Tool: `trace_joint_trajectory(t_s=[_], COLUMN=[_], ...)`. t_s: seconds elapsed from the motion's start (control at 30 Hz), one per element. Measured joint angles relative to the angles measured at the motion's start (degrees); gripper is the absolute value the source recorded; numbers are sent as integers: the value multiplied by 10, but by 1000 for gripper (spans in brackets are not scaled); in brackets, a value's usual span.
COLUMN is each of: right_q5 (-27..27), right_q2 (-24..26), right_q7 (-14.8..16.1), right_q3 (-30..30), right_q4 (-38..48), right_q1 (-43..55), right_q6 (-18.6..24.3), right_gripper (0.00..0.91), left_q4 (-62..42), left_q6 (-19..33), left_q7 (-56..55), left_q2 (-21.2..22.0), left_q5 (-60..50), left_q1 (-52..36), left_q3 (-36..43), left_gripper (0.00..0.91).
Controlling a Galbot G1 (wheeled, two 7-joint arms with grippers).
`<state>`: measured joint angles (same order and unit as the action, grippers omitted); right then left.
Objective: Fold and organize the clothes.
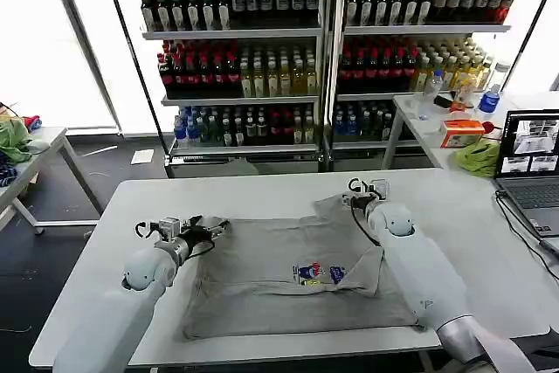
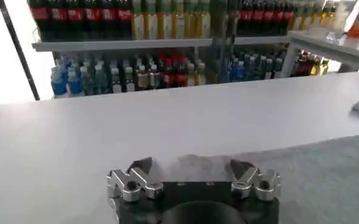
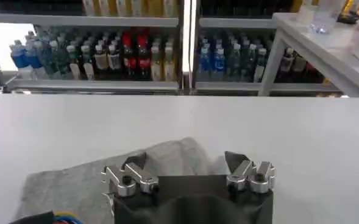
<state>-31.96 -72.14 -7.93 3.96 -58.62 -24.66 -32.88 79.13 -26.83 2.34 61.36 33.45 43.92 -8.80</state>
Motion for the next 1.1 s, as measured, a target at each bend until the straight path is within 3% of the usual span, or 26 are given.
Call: trace_joint_trajectory(t_s=[0.07, 1.1], right_q5=[2, -11], right_q2=[-1, 12], right_q7=[0, -16], right_q3=[0, 15], right_q4=[-1, -56], right_q1=[-1, -24], right_q6=[0, -3], right_gripper=[0, 0], left_q4=[4, 13], left_q6=[0, 3], left_q7=[2, 7], left_q2=[-2, 8], left_q5=[-1, -7], left_q1=[4, 4], left_q3=[-1, 8], left_gripper=[0, 0])
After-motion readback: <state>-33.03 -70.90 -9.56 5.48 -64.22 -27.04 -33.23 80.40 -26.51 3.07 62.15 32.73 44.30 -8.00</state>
